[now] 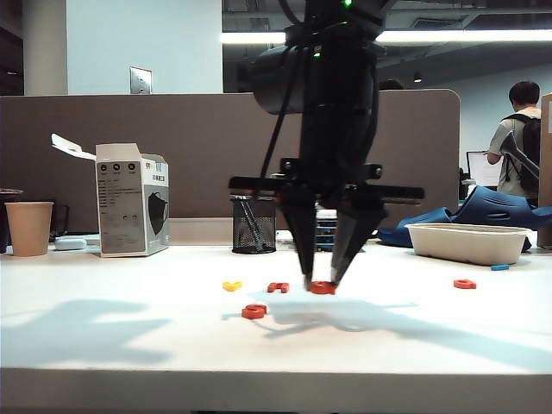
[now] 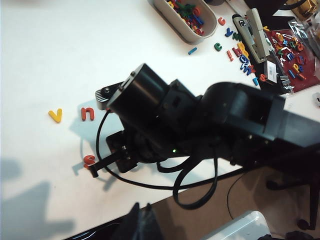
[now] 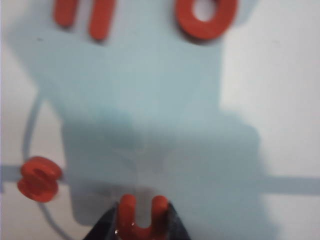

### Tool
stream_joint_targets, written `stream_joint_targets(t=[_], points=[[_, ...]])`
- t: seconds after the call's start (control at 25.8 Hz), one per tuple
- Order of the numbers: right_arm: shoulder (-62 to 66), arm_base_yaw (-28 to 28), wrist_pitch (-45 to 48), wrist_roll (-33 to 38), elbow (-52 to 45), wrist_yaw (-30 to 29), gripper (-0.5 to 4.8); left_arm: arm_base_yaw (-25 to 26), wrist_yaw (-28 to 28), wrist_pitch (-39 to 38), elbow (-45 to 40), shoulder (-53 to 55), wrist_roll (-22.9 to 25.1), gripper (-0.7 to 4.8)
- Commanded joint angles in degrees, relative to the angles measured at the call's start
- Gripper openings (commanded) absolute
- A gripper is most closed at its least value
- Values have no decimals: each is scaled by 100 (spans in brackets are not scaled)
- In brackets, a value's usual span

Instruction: Select the appropriate letters from the row of letter magnets placed on the table to arrange into the word "sun".

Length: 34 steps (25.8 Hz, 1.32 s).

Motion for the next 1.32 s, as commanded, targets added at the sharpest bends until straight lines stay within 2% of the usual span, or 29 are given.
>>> stream_joint_targets(t=[0.04,0.35,0.43,0.5,0.58,1.32], points=[[-11,85,245,160,-125,4,108,0,9,63,17,-15,20,-5],[192,138,166,166,-133,-2,110,0,26,55,17,-15,20,-5],[192,138,168,166,-133,2,134,0,24,44,17,-15,20,-5],[186,144,177,166,-131,0,188,0,26,39,17,-15,20,-5],[184,144,179,162,-127,2,216,0,26,39,17,-15,20,-5],[79,125,175,155,42,22,216,0,26,17,17,-15,20,-5]])
